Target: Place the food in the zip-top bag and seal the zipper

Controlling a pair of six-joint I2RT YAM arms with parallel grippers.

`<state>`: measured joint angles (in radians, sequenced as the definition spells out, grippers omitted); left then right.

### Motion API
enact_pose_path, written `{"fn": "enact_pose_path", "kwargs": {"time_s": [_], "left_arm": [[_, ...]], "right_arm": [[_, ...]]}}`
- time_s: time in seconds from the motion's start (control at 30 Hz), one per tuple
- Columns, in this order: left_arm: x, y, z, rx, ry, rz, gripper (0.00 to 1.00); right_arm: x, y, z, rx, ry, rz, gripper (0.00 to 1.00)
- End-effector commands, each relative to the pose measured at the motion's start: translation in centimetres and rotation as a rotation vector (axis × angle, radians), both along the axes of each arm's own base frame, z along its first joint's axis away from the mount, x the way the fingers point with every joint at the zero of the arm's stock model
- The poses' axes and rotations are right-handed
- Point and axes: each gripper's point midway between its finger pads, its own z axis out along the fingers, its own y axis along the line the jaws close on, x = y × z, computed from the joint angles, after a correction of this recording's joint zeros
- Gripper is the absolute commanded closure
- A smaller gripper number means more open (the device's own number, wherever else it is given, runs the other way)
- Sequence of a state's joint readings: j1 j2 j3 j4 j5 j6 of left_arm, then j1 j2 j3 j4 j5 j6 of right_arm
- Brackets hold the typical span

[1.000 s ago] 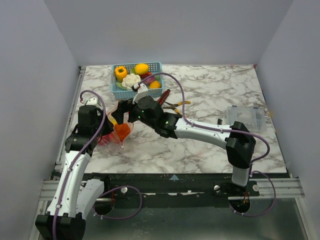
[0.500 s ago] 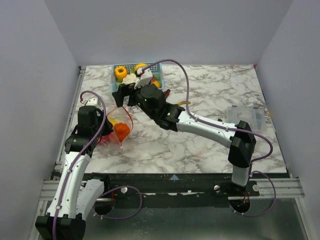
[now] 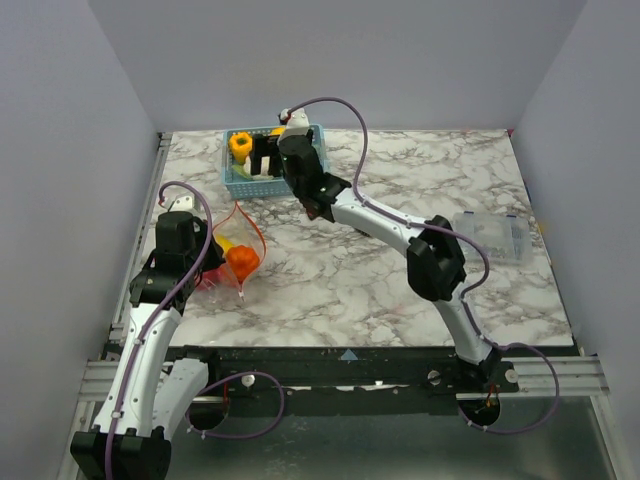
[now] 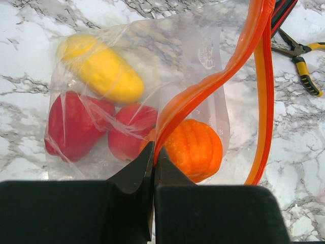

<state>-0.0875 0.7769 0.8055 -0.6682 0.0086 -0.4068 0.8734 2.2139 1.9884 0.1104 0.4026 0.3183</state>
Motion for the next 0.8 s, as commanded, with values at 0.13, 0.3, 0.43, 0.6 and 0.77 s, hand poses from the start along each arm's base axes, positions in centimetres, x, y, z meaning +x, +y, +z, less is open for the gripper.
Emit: {"fn": "enact_pose_path", "kwargs": {"time_s": [0.13, 0.3, 0.43, 0.6, 0.77], "left_arm": [[0.3, 0.6, -0.3, 0.034, -0.002, 0.019, 1.0], [0.3, 0.6, -0.4, 0.033, 0.003, 0.016, 1.0], [0.4, 0.5, -0.5, 0.032, 0.007, 0.014, 1.0], [0.4, 0.4, -0.6, 0.029, 0.01, 0.009, 1.0], [0.4, 0.4, -0.6, 0.028, 0.012, 0.007, 1.0]], "right_arm": [[6.6, -1.9, -3.7, -0.096, 0.014, -0.046, 0.01], [8.7, -3.0, -7.3, -0.16, 0.06, -0.027, 0.02], [9.7, -3.5, -9.1, -0.182, 0.077, 0.003, 0.03], [10.2, -3.5, -11.5, -0.245, 0.083, 0.048, 0.04], [10.8, -4.0, -13.6, -0.274, 0.101, 0.047, 0.09]]}}
